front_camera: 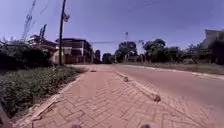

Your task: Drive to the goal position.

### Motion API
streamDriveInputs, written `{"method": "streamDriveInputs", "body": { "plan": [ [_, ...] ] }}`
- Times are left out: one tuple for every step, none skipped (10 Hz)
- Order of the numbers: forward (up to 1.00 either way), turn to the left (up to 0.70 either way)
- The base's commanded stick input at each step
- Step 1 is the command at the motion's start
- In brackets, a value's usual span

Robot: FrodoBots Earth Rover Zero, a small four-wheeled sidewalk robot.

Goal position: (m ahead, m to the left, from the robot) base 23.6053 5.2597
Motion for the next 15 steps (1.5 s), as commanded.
{"method": "streamDriveInputs", "body": {
  "plan": [
    [0.3, 0.0],
    [0.3, 0.0],
    [0.3, 0.0],
    [0.3, 0.0],
    [0.3, 0.0],
    [0.3, 0.0],
    [0.3, 0.0],
    [0.3, 0.0],
    [0.3, 0.0],
    [0.3, 0.0],
    [0.3, 0.0],
    [0.3, 0.0],
    [0.3, 0.0],
    [0.3, 0.0],
    [0.3, 0.0]
  ]
}}
